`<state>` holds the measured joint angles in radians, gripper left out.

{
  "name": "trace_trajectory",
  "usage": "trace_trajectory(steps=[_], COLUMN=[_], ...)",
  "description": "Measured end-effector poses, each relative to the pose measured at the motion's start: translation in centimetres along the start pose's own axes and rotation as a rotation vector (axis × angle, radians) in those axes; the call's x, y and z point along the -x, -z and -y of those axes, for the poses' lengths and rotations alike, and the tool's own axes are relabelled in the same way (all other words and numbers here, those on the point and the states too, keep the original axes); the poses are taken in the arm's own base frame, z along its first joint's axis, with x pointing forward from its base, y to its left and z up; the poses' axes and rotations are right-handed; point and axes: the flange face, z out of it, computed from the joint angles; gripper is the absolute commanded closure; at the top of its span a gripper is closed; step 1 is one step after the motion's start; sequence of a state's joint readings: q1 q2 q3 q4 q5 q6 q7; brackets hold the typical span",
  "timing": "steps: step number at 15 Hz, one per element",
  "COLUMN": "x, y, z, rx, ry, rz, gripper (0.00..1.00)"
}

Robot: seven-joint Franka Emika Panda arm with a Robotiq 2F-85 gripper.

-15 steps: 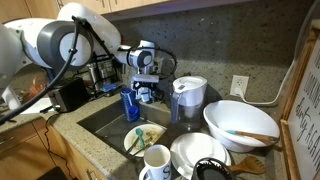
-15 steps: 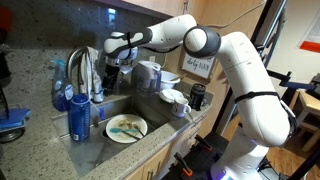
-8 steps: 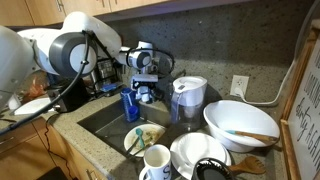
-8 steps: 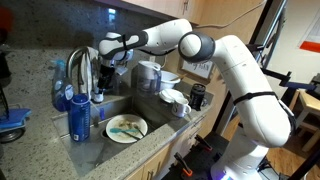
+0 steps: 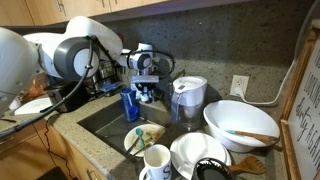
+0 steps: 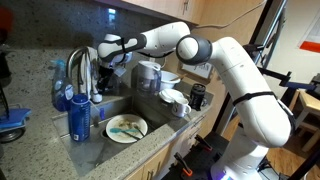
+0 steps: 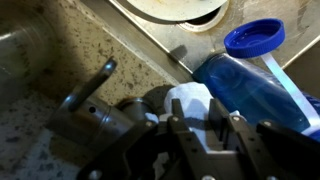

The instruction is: Take the mug out of the sink, put it on the counter then use the towel to dry it inside

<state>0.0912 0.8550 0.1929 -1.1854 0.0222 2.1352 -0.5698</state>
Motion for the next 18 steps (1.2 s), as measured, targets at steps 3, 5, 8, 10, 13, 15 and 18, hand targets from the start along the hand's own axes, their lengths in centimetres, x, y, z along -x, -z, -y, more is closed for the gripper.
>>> trace_trajectory(steps=[3, 5, 8, 10, 13, 15, 18], x=[0.0, -0.1, 0.1, 0.0, -0.5, -1.0, -1.5], y=[-0.7, -1.1, -1.6, -1.5, -0.8, -0.2, 0.2], z=[-0.2, -0.4, -0.5, -0.6, -0.8, -0.9, -0.8], rx=[0.011, 0.015, 0.013, 0.016, 0.033, 0.049, 0.066], ry=[-0.001, -0.002, -0.005, -0.006, -0.004, 0.0, 0.004], rz=[-0.015, -0.023, -0.021, -0.026, -0.05, -0.075, -0.102], gripper=[1.0, 0.73, 0.59, 0.44, 0.22, 0.07, 0.0])
